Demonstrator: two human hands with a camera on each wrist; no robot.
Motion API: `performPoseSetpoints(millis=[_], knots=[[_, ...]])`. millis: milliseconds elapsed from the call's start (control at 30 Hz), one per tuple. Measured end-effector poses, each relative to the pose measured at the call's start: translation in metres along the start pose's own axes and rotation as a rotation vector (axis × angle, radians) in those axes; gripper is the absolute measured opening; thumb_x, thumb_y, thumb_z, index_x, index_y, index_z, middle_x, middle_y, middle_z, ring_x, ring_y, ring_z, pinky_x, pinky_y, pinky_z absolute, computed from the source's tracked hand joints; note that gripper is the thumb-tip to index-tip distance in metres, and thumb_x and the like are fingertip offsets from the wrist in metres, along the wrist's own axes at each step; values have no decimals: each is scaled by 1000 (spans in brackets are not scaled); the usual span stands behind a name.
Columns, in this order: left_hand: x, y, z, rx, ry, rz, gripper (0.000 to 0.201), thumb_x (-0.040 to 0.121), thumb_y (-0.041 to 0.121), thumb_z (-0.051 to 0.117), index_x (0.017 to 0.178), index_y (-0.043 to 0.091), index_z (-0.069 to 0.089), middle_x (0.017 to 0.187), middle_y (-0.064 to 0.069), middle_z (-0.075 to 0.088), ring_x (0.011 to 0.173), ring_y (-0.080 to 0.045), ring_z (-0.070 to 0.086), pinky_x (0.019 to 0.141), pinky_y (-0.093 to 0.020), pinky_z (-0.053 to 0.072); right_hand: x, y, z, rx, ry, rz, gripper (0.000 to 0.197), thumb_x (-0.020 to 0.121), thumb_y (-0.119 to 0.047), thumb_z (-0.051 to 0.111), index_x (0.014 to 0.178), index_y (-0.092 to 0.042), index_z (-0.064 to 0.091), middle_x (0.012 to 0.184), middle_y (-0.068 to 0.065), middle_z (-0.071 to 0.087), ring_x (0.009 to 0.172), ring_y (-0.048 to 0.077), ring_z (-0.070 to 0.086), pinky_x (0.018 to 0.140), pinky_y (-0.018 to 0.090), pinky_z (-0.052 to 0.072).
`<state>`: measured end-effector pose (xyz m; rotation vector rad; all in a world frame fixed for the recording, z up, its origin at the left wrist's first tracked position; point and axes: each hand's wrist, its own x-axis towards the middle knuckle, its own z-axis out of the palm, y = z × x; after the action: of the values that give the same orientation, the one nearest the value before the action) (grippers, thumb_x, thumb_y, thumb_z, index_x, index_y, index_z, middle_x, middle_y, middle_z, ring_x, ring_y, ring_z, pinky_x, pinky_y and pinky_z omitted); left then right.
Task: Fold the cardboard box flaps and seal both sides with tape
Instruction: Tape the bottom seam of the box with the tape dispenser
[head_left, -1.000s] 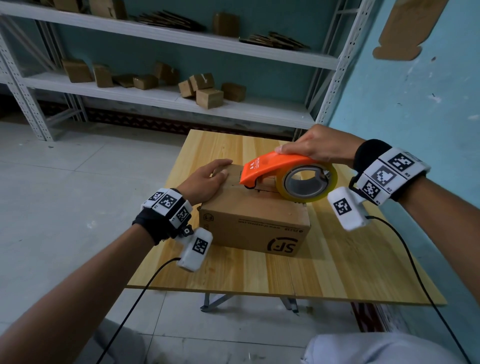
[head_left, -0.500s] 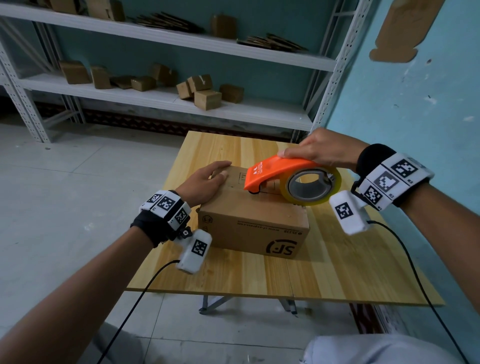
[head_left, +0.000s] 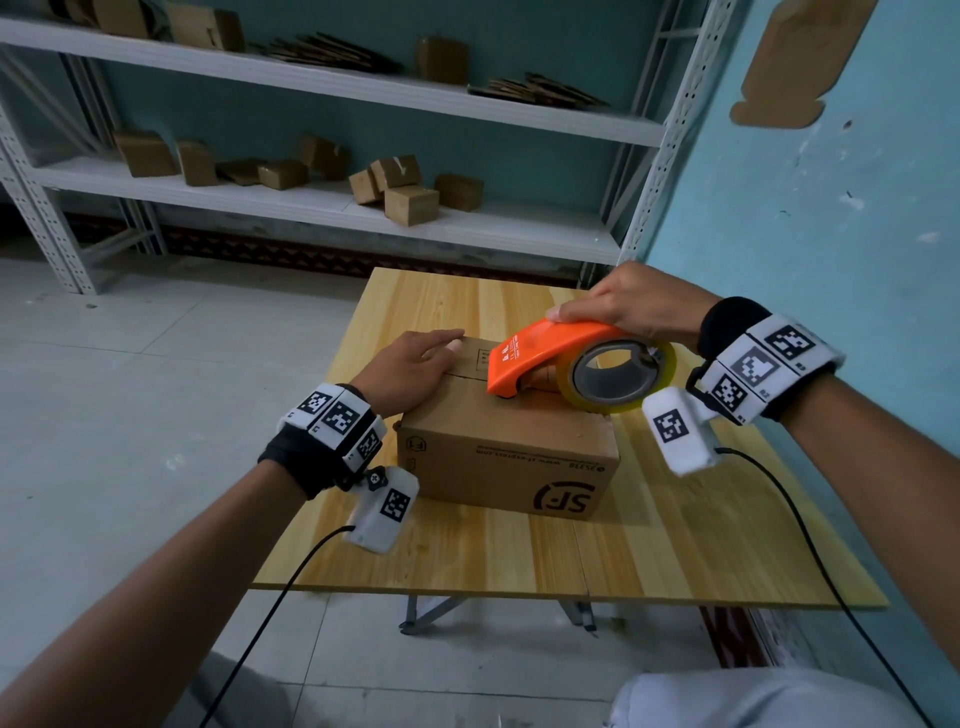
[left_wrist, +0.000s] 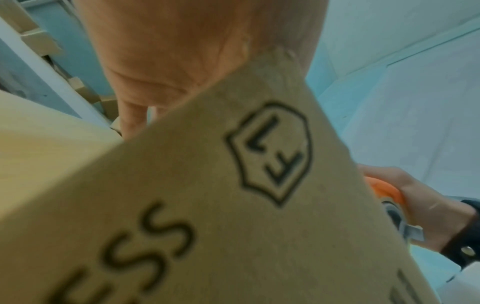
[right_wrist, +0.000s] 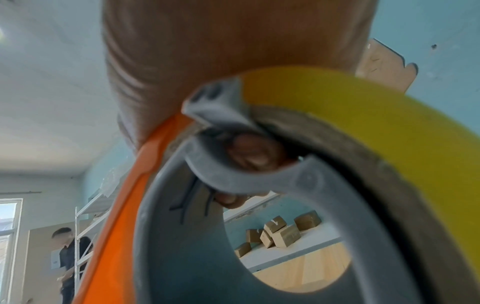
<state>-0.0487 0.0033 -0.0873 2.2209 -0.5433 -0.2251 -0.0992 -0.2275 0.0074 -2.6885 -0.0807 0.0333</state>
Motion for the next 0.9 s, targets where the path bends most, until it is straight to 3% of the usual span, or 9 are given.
performPoseSetpoints(millis=[133,400,600,900], knots=[[4,-1,-2,154,-9,-1,45,100,42,38,144,32,39,155,1,25,141,-20,27,110,-35,25,-2,9,1,57,60,24,59,87,-53,61,79,6,70,58,6,59,48,13,55,60,21,43],[3,5,11,504,-88,80,53,104,35,18,153,16,10,161,-4,-1,148,-22,-8,121,-36,-1,-4,10,2,84,75,38,63,85,-55,63,81,7,71,57,5,59,47,12,54,59,22,43],[4,0,12,500,-93,94,52,104,37,16,153,21,9,161,0,-3,148,-20,-11,121,-39,-2,-4,12,3,89,91,40,61,86,-55,62,81,5,71,53,0,59,44,9,54,60,20,43],[2,3,20,625,-93,163,53,104,38,12,154,23,5,161,1,-5,147,-19,-12,120,-40,-2,-4,8,5,81,85,26,61,83,-58,63,85,2,74,70,15,68,59,21,61,67,27,48]])
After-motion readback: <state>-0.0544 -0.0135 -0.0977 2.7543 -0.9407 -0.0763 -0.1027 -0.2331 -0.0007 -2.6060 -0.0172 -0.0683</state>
